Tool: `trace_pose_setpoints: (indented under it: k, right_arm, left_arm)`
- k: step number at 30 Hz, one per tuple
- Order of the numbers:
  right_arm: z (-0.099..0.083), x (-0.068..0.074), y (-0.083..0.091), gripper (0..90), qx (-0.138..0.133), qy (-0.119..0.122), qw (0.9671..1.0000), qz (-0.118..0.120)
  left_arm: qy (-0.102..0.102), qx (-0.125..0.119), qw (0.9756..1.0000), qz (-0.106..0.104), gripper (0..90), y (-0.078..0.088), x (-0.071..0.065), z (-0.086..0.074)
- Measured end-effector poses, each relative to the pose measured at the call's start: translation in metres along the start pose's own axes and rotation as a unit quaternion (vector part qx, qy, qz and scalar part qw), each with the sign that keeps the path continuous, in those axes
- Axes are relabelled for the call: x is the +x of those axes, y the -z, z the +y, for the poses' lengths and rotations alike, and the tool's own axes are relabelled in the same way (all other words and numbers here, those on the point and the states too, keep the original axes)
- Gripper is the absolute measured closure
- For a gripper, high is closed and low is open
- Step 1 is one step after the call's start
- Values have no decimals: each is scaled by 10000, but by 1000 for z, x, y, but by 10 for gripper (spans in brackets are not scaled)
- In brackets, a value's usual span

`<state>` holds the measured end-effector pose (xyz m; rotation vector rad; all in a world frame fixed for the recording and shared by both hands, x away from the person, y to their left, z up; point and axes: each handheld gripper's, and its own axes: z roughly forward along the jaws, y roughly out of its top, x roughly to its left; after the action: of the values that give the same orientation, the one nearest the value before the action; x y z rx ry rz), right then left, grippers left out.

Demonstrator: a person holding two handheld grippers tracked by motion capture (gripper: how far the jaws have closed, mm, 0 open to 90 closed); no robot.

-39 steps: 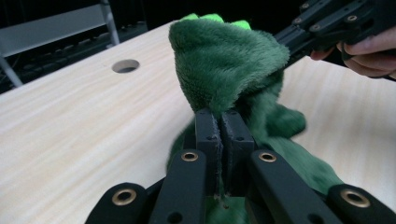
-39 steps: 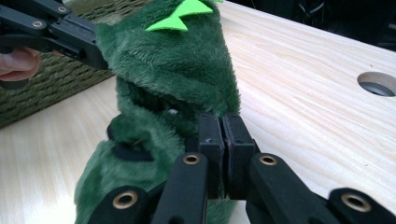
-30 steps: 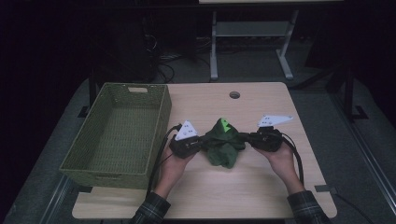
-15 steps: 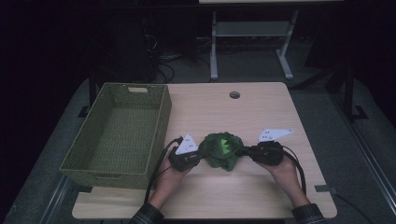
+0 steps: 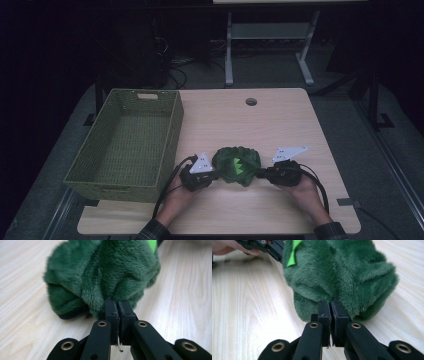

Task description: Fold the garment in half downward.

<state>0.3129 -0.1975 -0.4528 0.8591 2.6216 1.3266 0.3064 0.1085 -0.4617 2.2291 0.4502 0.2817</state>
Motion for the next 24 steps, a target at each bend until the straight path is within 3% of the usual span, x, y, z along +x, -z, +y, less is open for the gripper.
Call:
trace_pose_setpoints:
  k: [2,8,13,17,24]
  right_arm:
    - [-1,1,-4,870,104,56,9999,35]
    - [-8,0,-13,875,335,86,9994,31]
    - [-11,0,-20,874,455,105,9989,-20]
    - [-9,3,-15,804,335,88,9994,-17]
    - [-8,8,9,673,-42,-34,10000,-71]
  left_arm:
    - [-86,142,9999,-7,878,-4,-3,-1]
    - [-61,292,9996,25,878,-11,-1,-3]
    - [-6,277,9996,7,875,-13,0,-3]
    - [136,128,9998,-70,850,-9,-1,-3]
    - [156,-13,9999,-40,737,2,-5,1]
